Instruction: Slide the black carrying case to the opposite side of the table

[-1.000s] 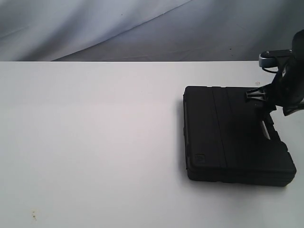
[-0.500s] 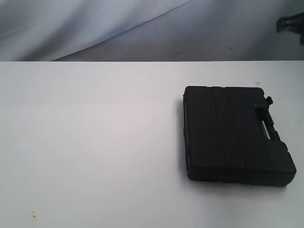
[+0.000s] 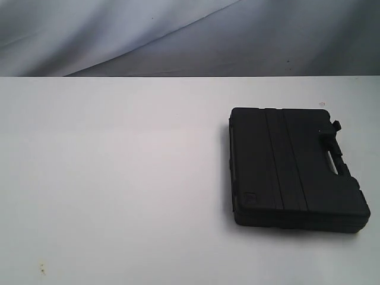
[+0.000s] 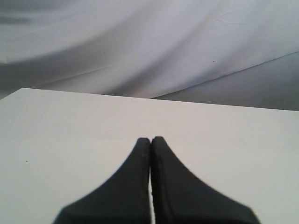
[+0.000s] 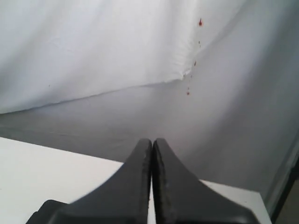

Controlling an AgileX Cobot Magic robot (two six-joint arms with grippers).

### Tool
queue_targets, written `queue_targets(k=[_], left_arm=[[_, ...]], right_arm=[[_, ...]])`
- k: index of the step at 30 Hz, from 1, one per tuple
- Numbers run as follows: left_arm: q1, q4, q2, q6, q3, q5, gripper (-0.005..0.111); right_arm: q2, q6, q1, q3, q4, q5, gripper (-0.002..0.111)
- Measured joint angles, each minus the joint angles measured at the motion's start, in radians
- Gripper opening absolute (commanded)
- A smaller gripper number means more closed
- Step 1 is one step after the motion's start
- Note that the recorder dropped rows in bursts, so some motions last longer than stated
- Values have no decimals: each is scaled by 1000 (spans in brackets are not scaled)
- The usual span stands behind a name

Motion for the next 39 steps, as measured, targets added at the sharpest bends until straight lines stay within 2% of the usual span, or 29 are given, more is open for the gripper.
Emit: queue_targets(k=[9, 20, 24, 31, 39], left_arm=[[0, 0, 0, 2, 0, 0, 1], [0, 0, 0, 2, 0, 0, 1], [0, 0, 0, 2, 0, 0, 1], [0, 0, 0, 2, 0, 0, 1], [0, 0, 0, 2, 0, 0, 1]], right_arm=[[-318, -85, 0, 265, -11, -135, 0], [-675, -89, 0, 443, -43, -141, 0], [-764, -89, 0, 501, -43, -91, 0], [-814, -89, 0, 545, 43, 44, 0], [-814, -89, 0, 549, 105, 97, 0]])
